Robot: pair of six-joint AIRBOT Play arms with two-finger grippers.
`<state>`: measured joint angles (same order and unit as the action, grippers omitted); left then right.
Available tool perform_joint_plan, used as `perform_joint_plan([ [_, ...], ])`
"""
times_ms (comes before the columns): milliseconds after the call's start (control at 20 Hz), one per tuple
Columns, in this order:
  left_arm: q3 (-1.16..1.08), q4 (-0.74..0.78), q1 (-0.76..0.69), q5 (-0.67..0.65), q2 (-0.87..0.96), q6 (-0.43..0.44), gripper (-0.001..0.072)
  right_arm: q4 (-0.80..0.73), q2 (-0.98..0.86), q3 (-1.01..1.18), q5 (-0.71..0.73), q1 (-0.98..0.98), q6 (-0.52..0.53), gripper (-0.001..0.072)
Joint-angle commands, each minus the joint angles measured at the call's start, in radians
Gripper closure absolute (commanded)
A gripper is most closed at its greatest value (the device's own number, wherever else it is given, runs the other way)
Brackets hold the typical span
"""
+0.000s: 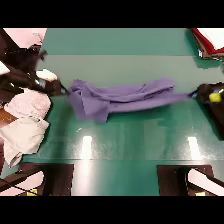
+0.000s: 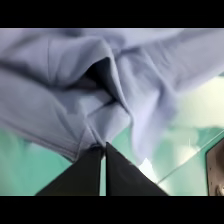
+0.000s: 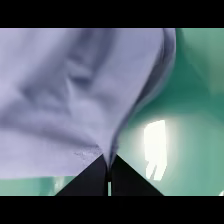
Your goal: Fold the shirts.
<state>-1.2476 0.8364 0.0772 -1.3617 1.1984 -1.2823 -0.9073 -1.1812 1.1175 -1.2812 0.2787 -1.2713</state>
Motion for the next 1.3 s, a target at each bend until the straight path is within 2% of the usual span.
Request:
perform_joint_plan([
  [0,-0.318,-0.003,0.000,-0.064,-0.001,-0.031,0.0682,-0.001,0.080,0.256,-0.005,-0.002,-0.071,0.0696],
  [250,-0.795,-0.006,0.000,-0.066,-0.001,-0.107,0.0682,-0.003,0.124,0.594,-0.010,-0.002,-0.101,0.0696],
  [350,-0.914,-0.007,0.000,-0.036,-0.010,-0.130,0.0682,-0.004,0.141,0.669,-0.010,-0.002,-0.103,0.0696],
  [650,-0.917,-0.005,0.000,0.154,-0.195,-0.153,0.0682,-0.042,0.203,0.863,-0.007,-0.002,-0.126,0.0696],
  [800,-0.917,-0.005,0.000,0.328,-0.315,-0.149,0.0682,-0.118,0.250,0.952,0.019,-0.002,-0.126,0.0696],
  [950,-0.917,-0.006,0.000,0.489,-0.424,-0.130,0.0682,-0.196,0.339,0.919,0.092,-0.002,-0.127,0.0696],
  [1100,-0.917,-0.006,0.000,0.522,-0.478,-0.127,0.0682,-0.266,0.414,0.834,0.091,-0.002,-0.154,0.0697],
  [1250,-0.895,0.027,0.000,0.442,-0.443,-0.153,0.0683,-0.273,0.386,0.830,0.019,-0.002,-0.166,0.0698],
])
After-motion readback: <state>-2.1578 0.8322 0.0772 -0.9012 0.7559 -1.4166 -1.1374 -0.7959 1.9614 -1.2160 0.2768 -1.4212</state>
